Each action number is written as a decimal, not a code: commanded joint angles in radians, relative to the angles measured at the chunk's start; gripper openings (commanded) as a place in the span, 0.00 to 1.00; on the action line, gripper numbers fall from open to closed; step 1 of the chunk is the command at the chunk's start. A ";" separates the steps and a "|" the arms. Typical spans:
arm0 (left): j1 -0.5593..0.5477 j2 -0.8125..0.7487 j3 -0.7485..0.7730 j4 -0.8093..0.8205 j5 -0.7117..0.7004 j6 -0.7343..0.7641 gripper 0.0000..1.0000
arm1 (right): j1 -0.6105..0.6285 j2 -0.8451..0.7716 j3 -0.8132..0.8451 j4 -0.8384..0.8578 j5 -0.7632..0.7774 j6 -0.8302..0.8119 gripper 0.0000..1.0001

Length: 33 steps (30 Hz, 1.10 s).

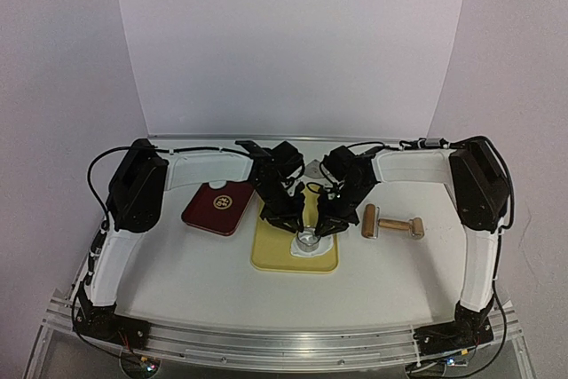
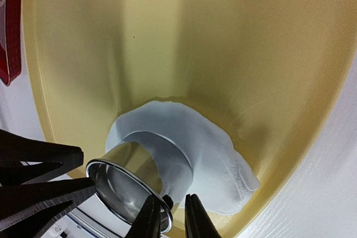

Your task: Roll out the dumpling wrappers from the dough

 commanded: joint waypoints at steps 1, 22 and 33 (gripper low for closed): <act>0.006 0.030 0.003 0.020 0.031 0.037 0.20 | 0.010 0.019 0.038 0.001 0.021 0.004 0.15; 0.006 0.035 -0.174 0.047 -0.001 0.128 0.00 | 0.018 0.121 -0.022 -0.013 0.055 0.027 0.00; 0.005 0.047 -0.266 0.089 -0.019 0.150 0.00 | 0.018 0.198 -0.059 -0.032 0.117 0.023 0.00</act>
